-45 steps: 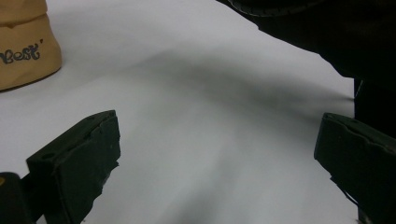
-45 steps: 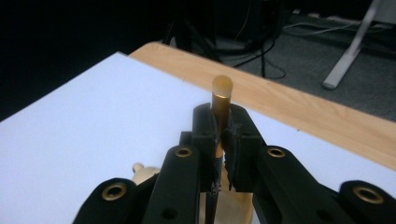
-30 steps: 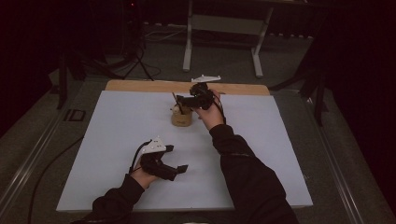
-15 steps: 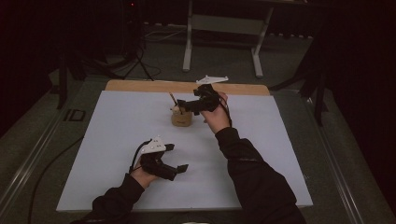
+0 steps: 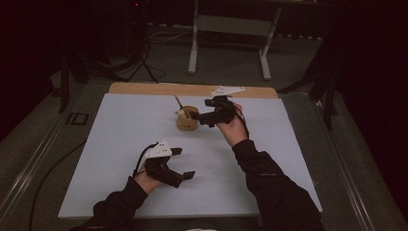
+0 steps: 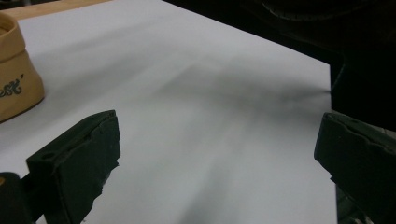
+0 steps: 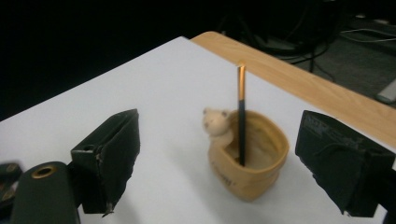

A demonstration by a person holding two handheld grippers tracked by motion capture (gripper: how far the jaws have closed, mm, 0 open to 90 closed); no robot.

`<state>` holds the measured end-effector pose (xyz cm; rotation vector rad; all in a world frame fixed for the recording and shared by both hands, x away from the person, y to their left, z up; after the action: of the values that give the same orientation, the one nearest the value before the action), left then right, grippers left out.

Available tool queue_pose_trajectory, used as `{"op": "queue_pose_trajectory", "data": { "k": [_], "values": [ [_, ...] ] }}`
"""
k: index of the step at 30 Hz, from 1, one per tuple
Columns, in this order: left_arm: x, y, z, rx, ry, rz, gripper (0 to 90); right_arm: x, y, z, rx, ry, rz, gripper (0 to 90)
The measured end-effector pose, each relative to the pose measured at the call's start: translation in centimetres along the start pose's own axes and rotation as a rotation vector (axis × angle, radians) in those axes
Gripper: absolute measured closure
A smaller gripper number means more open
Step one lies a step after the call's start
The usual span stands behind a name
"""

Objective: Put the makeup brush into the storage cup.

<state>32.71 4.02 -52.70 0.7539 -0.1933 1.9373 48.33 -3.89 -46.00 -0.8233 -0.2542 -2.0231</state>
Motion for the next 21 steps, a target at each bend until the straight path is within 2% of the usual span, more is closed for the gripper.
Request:
{"op": "queue_pose_trajectory", "data": {
  "k": [5, 7, 10, 12, 14, 17, 21],
  "values": [
    [0.6, 0.2, 0.0, -0.012, -0.006, -0.019, 1.1, 0.5, -0.5, -1.0, 0.014, -0.011, 0.018, 14.1],
    [1.0, 0.3, -0.1, -0.037, 0.004, -0.030, 1.1, 0.8, -1.0, -1.7, 0.021, -0.015, 0.035, 14.0],
    [1.1, 0.3, -0.1, -0.036, 0.006, -0.033, 1.1, 1.2, -1.4, -2.1, 0.029, -0.006, 0.052, 14.0],
    [1.5, 0.2, -0.4, -0.038, 0.010, -0.052, 1.2, 1.5, -1.8, -2.6, 0.031, -0.005, 0.070, 13.7],
    [1.8, 0.2, -0.5, -0.045, 0.007, -0.055, 1.1, 1.9, -2.6, -3.7, 0.045, -0.016, 0.103, 13.7],
    [2.1, 0.2, -0.4, -0.057, 0.009, -0.052, 1.2, 2.2, -3.0, -4.7, 0.060, -0.030, 0.114, 13.7],
    [2.8, 0.2, -0.3, -0.067, 0.012, -0.048, 1.2, 2.6, -3.3, -5.8, 0.050, -0.036, 0.136, 13.8]
  ]
}}
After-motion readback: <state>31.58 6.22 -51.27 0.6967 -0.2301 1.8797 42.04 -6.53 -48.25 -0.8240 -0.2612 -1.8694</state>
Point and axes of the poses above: each handheld gripper's, and its own axes: x roughly backward along the jaws, z roughly out of its top, y roughly to its right, the point moved 9 cm from there along -x, roughly forward along the jaws, and after that the axes turned 11 degrees about -y, right-handed, at the moved point
